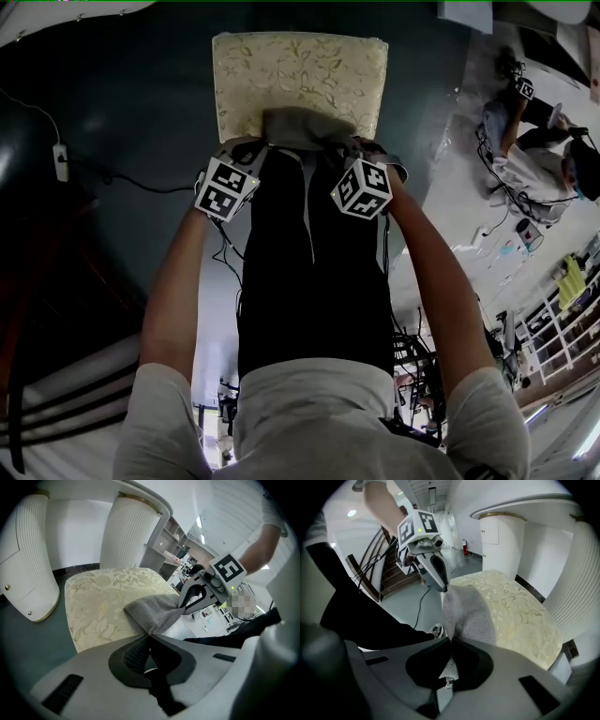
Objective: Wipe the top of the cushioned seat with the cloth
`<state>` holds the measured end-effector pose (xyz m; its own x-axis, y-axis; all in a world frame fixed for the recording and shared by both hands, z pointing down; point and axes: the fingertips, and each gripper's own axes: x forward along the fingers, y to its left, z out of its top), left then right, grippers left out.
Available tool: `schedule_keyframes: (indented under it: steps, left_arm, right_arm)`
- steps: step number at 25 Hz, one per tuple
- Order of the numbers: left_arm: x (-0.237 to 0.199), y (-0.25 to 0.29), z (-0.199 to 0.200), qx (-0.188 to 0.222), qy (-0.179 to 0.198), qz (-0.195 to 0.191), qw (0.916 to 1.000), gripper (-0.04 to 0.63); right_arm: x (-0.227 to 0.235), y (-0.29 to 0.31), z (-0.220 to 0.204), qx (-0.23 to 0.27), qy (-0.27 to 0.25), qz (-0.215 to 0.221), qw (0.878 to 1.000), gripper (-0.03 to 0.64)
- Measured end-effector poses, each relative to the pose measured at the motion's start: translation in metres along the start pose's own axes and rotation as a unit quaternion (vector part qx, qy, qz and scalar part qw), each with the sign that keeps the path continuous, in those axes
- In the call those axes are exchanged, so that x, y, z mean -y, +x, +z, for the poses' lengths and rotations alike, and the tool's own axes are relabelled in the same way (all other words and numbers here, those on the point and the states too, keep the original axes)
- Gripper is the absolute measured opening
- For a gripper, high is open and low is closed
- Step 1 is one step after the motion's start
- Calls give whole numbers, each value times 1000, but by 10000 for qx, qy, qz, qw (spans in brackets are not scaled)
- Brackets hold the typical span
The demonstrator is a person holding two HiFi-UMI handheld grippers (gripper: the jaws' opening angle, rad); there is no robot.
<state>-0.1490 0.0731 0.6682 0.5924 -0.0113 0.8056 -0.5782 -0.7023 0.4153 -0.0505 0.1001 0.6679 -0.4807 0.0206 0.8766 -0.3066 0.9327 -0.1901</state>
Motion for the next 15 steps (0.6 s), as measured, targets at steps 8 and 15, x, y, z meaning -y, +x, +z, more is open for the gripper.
schedule_keyframes:
  steps: [8,15]
  left_arm:
    - [-14,-9,1,45,183,-108,9998,17]
    - [-30,-12,6,37,108,-105,9999,17]
  right_arm:
    - [21,2,18,-44,355,-426,9985,15]
    - [34,3,33,236,783,-713,9941,15]
